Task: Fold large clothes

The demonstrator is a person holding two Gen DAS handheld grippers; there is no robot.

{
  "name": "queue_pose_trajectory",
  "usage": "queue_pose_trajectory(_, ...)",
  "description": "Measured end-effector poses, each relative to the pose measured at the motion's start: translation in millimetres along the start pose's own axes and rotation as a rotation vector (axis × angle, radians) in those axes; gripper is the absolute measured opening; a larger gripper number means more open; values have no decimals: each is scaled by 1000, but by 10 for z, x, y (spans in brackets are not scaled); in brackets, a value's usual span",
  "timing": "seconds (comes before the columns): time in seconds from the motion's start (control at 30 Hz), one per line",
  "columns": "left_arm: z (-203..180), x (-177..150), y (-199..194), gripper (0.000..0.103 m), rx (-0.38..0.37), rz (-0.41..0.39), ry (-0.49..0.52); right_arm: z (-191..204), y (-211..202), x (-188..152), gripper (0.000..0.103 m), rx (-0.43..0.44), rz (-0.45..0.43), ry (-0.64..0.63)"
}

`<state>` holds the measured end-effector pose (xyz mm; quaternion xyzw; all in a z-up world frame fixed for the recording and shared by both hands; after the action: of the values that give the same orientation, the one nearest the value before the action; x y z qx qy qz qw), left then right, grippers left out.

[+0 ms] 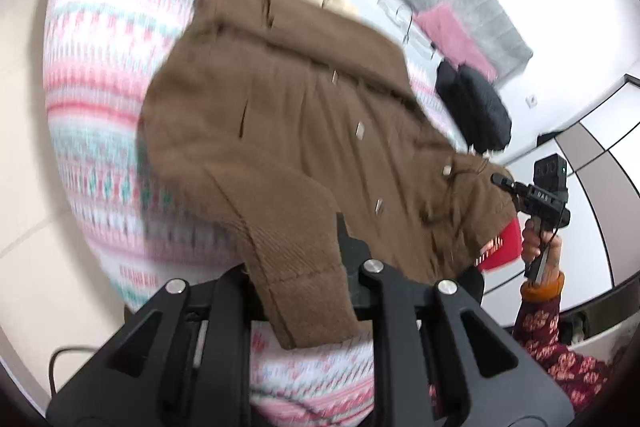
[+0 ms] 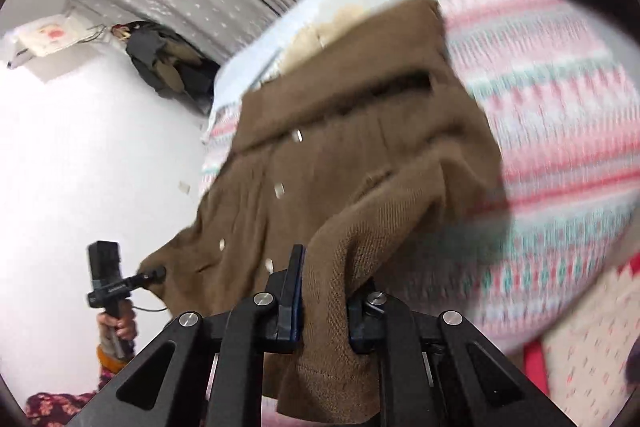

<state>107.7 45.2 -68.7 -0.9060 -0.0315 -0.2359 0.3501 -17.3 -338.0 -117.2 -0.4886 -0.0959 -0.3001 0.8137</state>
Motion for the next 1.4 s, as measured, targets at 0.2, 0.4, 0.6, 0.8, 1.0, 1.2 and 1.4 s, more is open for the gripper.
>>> queue_pose_trajectory(0.2, -51, 542, -135, 19, 37, -99, 37, 269, 35, 546, 13, -29, -94, -26)
queue_pose_trajectory(0.4, 10, 1123, -213, 19, 56, -213, 6, 289, 15, 1027, 13, -38, -194, 12)
queue_pose_trajectory(0.6, 223, 1664, -65, 19, 110, -289, -5, 6, 115, 1511, 13, -34, -266, 111)
queue_pose_trajectory(0.8, 640, 2243, 309, 19, 149, -324, -51, -437, 497, 2008, 13, -44, -291, 219)
queue_pose_trajectory(1.0, 1165, 2564, 994, 21, 194, -316, -63, -878, 1235, 2254, 13, -104, -253, 290)
queue_pose_trajectory(1.2, 1596, 2473, 1547, 24, 271, -241, -40, -1270, 1886, 2119, 14, -132, -225, 337)
queue_pose_trajectory(1.4, 1448, 2461, 1329, 39, 150, -236, -74, -1242, 1761, 2082, 24, -47, -227, 347)
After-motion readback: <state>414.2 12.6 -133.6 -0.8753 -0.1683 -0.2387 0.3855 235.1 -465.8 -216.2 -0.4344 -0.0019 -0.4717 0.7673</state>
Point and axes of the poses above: each gripper's, at about its wrist camera, not at the fingertips, and y roughly the way its jaws point, z to its left, x to its top, the point moved 8 cm from there along y, roughly the way its jaws point, and after that the axes turned 9 degrees about -x, right-handed, at the moved point
